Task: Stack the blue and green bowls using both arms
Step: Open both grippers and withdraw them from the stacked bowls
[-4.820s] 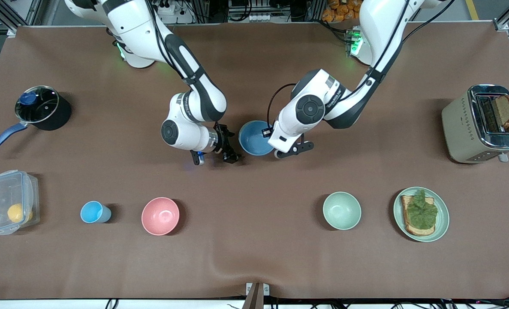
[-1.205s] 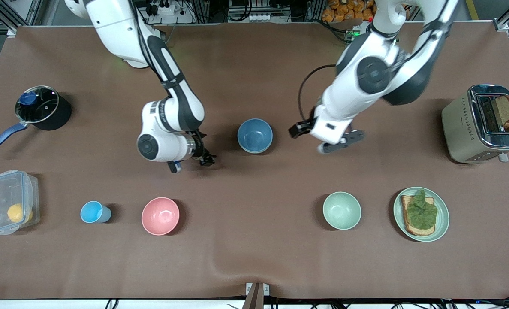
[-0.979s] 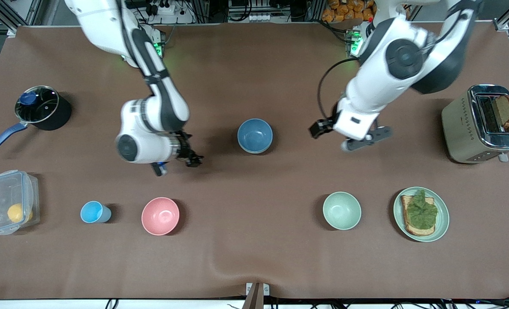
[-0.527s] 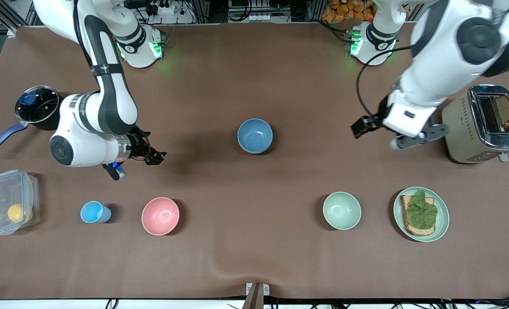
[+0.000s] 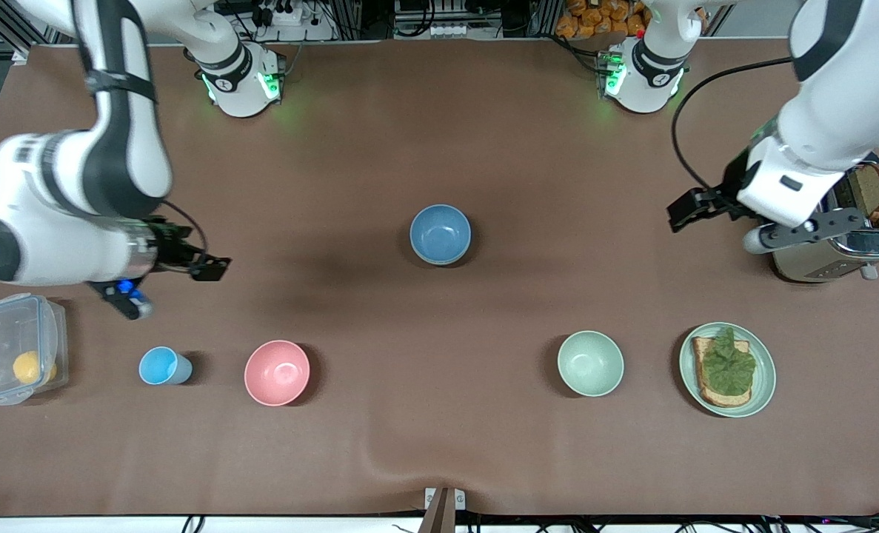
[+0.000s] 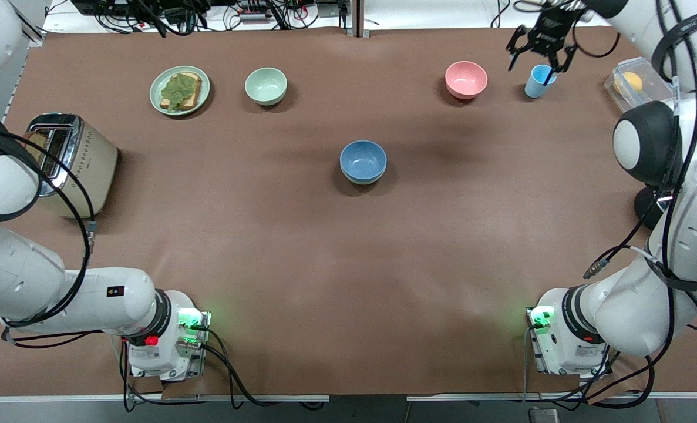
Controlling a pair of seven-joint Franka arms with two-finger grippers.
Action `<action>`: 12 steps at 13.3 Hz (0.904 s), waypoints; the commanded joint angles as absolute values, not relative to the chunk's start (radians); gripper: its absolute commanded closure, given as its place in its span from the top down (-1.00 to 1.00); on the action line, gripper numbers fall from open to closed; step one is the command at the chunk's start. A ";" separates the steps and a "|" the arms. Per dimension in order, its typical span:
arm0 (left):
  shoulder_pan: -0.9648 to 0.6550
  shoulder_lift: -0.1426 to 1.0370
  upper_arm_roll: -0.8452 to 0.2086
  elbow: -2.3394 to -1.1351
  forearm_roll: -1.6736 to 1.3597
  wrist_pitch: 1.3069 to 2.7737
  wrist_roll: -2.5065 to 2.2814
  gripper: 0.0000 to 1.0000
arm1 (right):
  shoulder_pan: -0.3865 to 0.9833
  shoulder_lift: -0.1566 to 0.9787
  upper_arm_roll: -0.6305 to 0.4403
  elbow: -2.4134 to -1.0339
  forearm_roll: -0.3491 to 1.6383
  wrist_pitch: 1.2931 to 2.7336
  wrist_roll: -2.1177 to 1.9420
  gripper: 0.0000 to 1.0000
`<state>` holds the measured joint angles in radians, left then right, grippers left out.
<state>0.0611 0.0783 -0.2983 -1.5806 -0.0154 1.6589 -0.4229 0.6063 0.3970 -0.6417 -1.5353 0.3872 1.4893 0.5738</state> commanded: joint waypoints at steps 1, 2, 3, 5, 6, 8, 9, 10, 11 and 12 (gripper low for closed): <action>0.008 0.052 -0.203 -1.565 0.008 1.631 -0.310 1.00 | 0.471 0.359 -0.551 -1.484 0.345 1.450 0.514 1.00; -0.003 0.052 -0.181 -1.553 0.006 1.625 -0.308 1.00 | 0.439 0.356 -0.526 -1.447 0.292 1.445 0.514 1.00; -0.002 0.058 -0.179 -1.539 0.008 1.612 -0.308 1.00 | 0.404 0.341 -0.473 -1.430 0.247 1.447 0.514 1.00; 0.009 0.058 -0.179 -1.532 0.005 1.573 -0.305 1.00 | 0.223 0.284 -0.297 -1.431 0.227 1.453 0.490 1.00; 0.011 0.057 -0.178 -1.526 0.003 1.559 -0.304 1.00 | 0.174 0.259 -0.231 -1.431 0.186 1.453 0.467 1.00; 0.009 0.049 -0.161 -1.519 0.002 1.557 -0.304 1.00 | 0.146 0.213 -0.174 -1.439 0.108 1.442 0.449 1.00; 0.009 0.043 -0.160 -1.520 0.000 1.537 -0.304 1.00 | 0.103 0.189 -0.151 -1.453 0.107 1.440 0.446 1.00; 0.011 0.038 -0.158 -1.523 0.002 1.522 -0.296 1.00 | 0.066 0.166 -0.106 -1.460 0.106 1.443 0.439 1.00; 0.011 0.025 -0.153 -1.528 0.005 1.520 -0.295 1.00 | 0.042 0.143 -0.069 -1.469 0.095 1.453 0.419 1.00; 0.011 0.017 -0.150 -1.531 0.006 1.510 -0.287 1.00 | 0.026 0.117 -0.043 -1.471 0.068 1.468 0.399 1.00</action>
<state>0.0198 0.0502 -0.1641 -1.5242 -0.0153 1.5398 -0.3139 0.0818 0.1867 -0.1202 -1.4265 0.1179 1.4434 0.4338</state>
